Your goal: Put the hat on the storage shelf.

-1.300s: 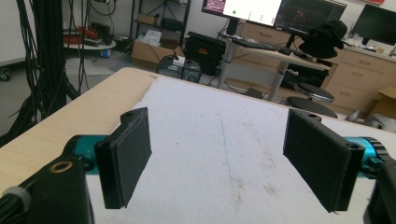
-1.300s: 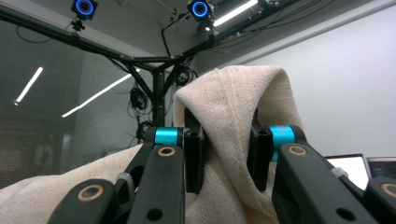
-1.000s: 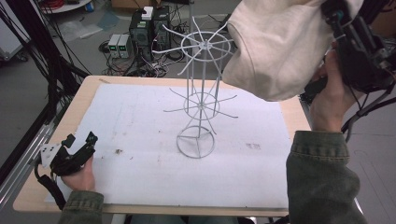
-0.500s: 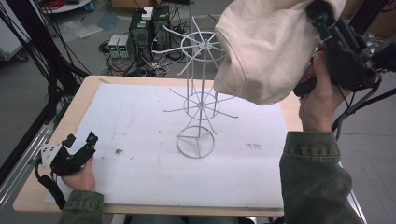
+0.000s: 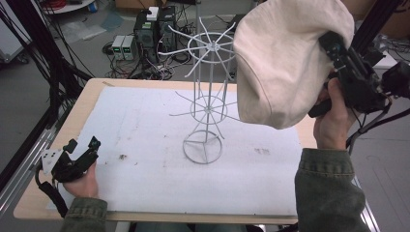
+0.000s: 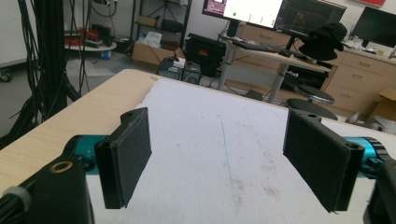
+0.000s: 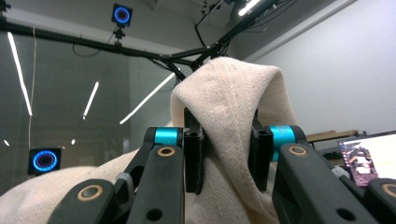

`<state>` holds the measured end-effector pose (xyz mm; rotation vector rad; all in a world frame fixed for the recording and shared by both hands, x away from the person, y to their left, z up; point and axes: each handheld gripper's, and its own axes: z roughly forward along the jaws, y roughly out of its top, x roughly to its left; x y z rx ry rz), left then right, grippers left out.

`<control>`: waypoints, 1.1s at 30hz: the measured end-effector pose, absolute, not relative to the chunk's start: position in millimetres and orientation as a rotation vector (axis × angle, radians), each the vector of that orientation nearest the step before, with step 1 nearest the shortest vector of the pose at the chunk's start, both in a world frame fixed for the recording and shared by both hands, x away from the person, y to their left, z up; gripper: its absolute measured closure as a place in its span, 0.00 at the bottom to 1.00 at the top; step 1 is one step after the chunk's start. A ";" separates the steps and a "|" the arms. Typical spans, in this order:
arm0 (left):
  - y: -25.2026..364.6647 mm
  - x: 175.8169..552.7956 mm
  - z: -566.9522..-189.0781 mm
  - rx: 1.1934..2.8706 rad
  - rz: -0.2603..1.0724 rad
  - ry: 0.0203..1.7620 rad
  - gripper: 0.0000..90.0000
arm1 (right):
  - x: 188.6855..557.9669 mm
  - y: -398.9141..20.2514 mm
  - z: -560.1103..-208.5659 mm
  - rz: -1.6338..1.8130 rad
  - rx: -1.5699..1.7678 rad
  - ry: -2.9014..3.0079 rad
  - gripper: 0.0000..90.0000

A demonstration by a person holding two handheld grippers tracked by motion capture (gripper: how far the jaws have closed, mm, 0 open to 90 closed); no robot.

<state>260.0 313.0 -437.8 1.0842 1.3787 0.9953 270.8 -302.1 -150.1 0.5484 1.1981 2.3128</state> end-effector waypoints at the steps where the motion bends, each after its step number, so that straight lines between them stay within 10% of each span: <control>1: 313.2 259.9 -437.8 1.084 0.998 1.378 0.26 | 269.0 -303.8 -152.3 2.299 0.544 1.216 0.82; 33: 306.1 256.4 -432.9 1.120 1.083 1.338 0.26 | 270.6 -307.1 -239.9 1.966 0.672 1.565 0.81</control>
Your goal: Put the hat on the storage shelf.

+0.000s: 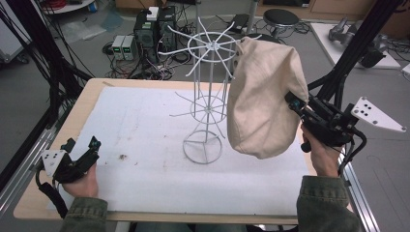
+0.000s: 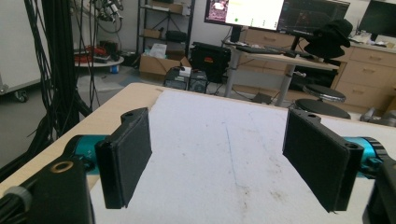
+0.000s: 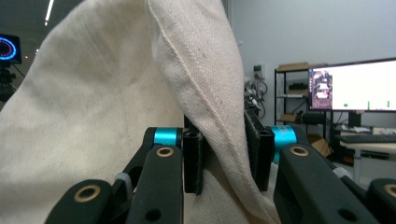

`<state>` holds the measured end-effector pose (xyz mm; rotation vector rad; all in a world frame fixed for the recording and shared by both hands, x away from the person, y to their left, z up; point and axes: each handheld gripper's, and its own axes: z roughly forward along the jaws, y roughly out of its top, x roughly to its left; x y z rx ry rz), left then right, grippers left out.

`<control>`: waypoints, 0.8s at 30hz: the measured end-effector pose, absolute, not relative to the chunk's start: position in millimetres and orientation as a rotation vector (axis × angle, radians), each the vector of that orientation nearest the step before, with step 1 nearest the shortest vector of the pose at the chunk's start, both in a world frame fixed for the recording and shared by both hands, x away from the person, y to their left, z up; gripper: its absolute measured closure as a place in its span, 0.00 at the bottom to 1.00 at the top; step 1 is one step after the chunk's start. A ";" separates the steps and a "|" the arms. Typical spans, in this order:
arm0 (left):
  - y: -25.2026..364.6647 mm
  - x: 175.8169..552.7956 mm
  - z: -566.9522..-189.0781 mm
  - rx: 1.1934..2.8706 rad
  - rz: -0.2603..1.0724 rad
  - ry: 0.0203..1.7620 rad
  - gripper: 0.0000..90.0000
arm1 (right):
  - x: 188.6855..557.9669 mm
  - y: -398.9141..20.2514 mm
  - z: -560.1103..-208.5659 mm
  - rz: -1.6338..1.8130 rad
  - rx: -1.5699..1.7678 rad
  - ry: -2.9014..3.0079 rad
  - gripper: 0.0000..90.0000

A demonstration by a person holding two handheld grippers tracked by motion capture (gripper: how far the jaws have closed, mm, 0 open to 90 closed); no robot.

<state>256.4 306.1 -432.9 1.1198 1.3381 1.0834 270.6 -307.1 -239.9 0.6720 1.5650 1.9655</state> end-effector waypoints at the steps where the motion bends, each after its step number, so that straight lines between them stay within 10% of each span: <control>1: 305.8 256.6 -433.0 1.122 1.082 1.339 0.26 | 270.9 -307.4 -241.5 1.959 0.671 1.564 0.81; 24: 303.3 256.7 -433.0 1.137 1.085 1.326 0.26 | 272.0 -304.9 -270.5 1.885 0.730 1.633 0.74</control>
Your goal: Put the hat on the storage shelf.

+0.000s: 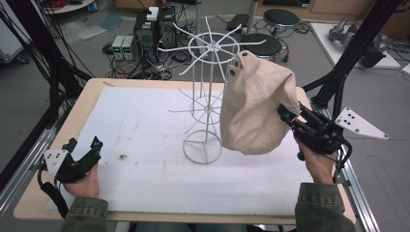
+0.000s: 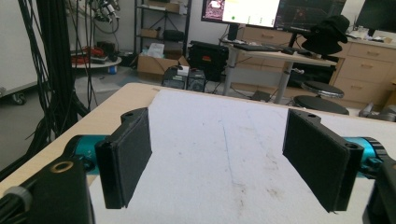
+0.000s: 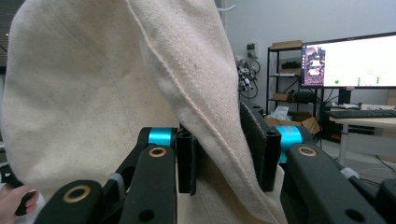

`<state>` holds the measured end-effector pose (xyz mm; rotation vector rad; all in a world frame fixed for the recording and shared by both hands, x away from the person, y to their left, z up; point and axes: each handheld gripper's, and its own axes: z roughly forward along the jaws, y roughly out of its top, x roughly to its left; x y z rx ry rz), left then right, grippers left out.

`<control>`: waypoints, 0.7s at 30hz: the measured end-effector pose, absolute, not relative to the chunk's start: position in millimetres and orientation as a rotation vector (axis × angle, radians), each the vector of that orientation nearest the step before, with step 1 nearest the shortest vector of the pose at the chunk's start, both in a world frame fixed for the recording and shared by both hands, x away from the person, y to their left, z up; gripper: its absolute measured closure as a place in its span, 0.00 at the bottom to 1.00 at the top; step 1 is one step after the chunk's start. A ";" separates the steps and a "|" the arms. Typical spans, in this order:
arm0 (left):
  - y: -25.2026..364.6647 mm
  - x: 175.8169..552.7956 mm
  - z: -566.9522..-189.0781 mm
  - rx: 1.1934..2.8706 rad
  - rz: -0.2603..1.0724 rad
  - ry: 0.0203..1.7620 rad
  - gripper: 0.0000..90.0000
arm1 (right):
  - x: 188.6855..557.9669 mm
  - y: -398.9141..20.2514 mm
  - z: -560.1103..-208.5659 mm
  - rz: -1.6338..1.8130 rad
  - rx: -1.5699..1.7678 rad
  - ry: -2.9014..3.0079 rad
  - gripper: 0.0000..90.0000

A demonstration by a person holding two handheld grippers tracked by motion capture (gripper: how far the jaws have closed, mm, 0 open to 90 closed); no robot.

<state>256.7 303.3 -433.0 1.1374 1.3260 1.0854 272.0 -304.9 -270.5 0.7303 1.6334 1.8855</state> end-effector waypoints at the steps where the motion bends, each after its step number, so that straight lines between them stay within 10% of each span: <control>1: 303.5 256.6 -433.0 1.138 1.087 1.327 0.26 | 271.9 -304.9 -271.3 1.888 0.735 1.632 0.72; 21: 301.7 256.5 -431.9 1.136 1.048 1.323 0.28 | 265.5 -314.0 -289.0 1.875 0.871 1.579 0.31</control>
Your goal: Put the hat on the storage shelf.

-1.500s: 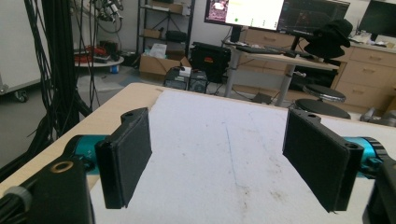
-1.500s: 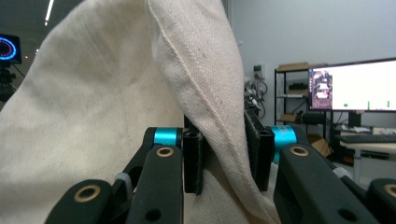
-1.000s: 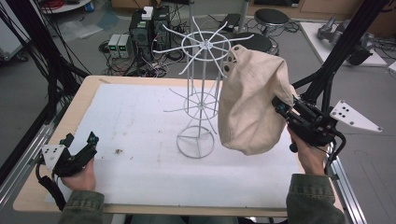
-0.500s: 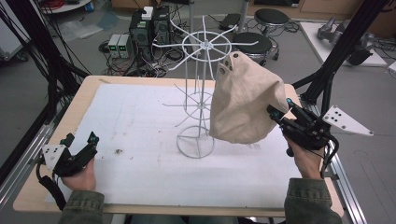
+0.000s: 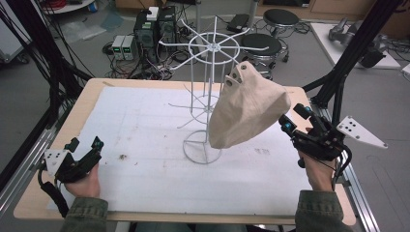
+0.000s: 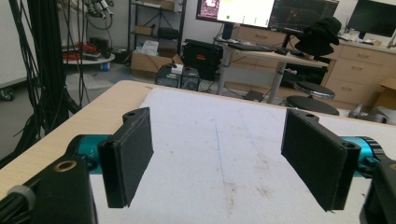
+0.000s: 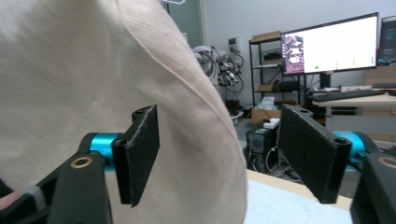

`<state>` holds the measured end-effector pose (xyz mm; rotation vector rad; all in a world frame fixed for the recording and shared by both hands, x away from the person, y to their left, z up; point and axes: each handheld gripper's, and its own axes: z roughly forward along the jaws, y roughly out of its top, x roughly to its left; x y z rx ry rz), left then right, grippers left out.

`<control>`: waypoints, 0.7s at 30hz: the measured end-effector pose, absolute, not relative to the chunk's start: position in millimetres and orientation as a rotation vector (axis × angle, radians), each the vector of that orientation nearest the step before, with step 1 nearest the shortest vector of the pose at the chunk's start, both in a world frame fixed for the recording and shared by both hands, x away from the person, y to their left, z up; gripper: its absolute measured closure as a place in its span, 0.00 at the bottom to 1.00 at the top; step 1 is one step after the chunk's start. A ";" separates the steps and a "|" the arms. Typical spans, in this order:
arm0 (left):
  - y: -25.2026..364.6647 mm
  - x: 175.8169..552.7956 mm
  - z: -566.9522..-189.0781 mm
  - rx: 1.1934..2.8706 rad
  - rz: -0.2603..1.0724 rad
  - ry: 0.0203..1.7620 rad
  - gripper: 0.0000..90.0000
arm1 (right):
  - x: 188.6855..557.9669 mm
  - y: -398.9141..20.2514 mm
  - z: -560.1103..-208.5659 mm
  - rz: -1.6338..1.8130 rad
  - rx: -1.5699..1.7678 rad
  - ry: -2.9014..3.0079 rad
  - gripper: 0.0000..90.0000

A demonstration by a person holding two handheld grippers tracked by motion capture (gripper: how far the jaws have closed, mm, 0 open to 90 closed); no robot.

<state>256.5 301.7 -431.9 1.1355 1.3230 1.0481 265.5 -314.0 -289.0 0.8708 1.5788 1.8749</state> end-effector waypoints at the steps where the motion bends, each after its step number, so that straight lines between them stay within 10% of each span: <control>1: 301.7 256.5 -431.9 1.136 1.048 1.323 0.28 | 265.5 -314.0 -289.0 1.875 0.871 1.579 0.31; 21: 301.6 256.6 -431.6 1.132 1.045 1.323 0.28 | 248.0 -328.2 -324.3 1.647 1.126 1.399 0.23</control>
